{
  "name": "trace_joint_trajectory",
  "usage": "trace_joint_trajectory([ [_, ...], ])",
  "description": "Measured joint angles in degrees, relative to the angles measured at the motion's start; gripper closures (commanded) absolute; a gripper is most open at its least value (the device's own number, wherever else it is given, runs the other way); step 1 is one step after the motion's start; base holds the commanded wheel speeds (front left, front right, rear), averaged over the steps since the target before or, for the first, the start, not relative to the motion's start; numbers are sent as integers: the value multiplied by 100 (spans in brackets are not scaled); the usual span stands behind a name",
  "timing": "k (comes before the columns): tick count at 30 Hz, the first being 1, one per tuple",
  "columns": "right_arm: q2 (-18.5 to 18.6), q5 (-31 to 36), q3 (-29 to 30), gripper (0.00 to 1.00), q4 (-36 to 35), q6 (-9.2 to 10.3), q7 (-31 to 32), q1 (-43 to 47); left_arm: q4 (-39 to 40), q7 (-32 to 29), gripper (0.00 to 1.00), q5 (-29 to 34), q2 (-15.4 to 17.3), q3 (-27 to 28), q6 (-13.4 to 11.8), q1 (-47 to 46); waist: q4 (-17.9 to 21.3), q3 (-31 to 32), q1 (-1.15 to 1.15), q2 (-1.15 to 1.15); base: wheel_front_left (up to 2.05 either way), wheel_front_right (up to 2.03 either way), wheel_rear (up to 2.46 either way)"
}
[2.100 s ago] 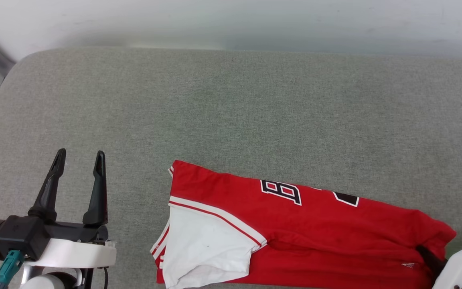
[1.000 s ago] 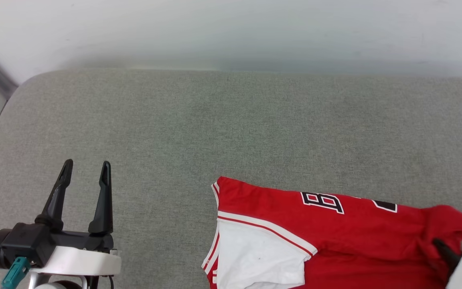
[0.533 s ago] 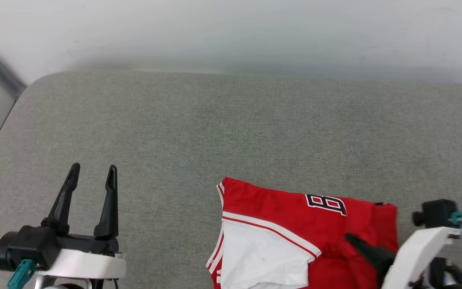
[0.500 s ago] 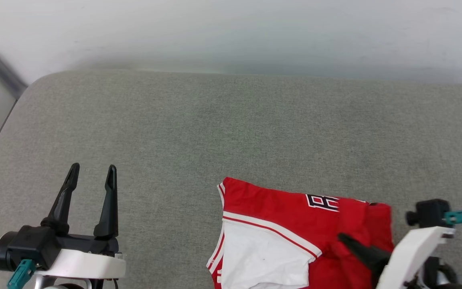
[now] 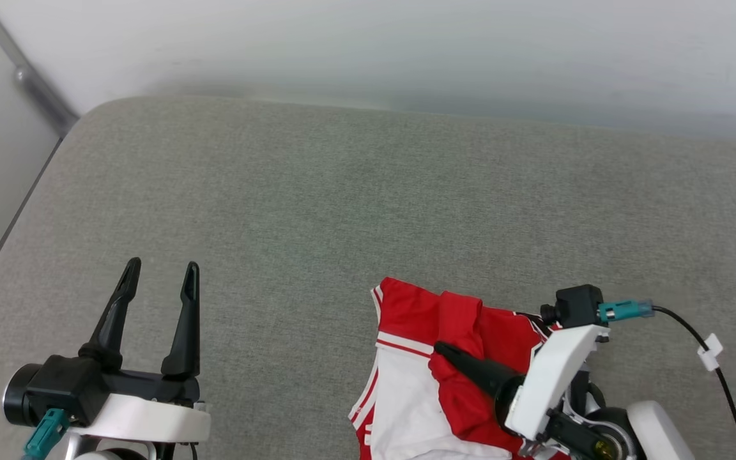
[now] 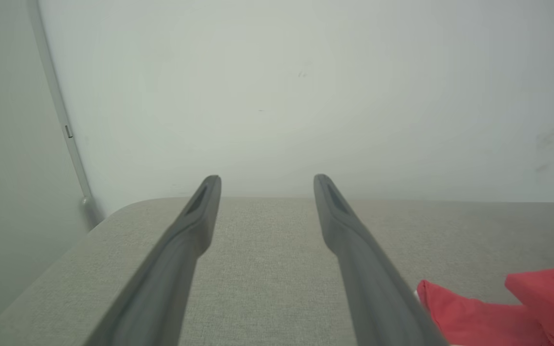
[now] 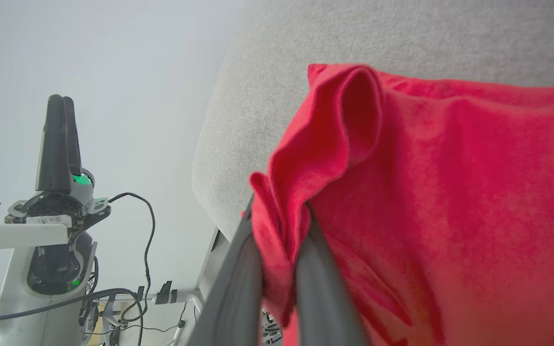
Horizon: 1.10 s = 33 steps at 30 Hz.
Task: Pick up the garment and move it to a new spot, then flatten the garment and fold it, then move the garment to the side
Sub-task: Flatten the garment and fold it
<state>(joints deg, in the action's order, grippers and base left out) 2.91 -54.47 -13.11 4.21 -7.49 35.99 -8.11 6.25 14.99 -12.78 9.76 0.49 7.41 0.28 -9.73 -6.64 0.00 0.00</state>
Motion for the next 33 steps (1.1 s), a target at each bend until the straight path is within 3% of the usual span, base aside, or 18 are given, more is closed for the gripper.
trace_joint_trajectory([
  [6,3,-113,-249,100,976,0,-438,-464,-27,0,0,-3,-1,-30,0,-44,-173,-61,0,0,0,0,0],
  [7,1,-162,-301,96,1092,0,-510,-524,-30,0,0,-7,-1,-34,0,-48,-194,-71,0,0,0,0,0],
  [8,2,-176,-370,7,1199,0,-587,-587,-35,0,0,-7,0,-36,0,-49,-213,-80,0,0,0,0,0],
  [9,2,-235,-457,0,1259,0,-633,-640,-42,0,0,-7,0,-38,0,-50,-228,-85,0,0,0,0,0],
  [16,-4,-626,-1005,0,1344,0,-855,-838,-89,0,0,-9,15,-8,0,-47,-220,-28,0,0,0,0,0],
  [22,-5,-366,-798,0,1260,0,-895,-981,-81,0,0,-7,33,-4,0,-23,-44,69,0,0,0,0,0],
  [25,-4,326,-357,0,1200,1,-871,-1072,-66,0,0,-2,32,-34,0,-20,85,104,0,0,0,0,0],
  [27,36,1125,-68,0,977,0,-848,-1160,-40,0,0,1,29,-41,0,-20,179,111,0,0,0,0,0],
  [33,713,3026,537,0,35,0,-1295,-1223,-13,0,0,8,3,-69,0,-76,439,32,0,0,0,0,0],
])
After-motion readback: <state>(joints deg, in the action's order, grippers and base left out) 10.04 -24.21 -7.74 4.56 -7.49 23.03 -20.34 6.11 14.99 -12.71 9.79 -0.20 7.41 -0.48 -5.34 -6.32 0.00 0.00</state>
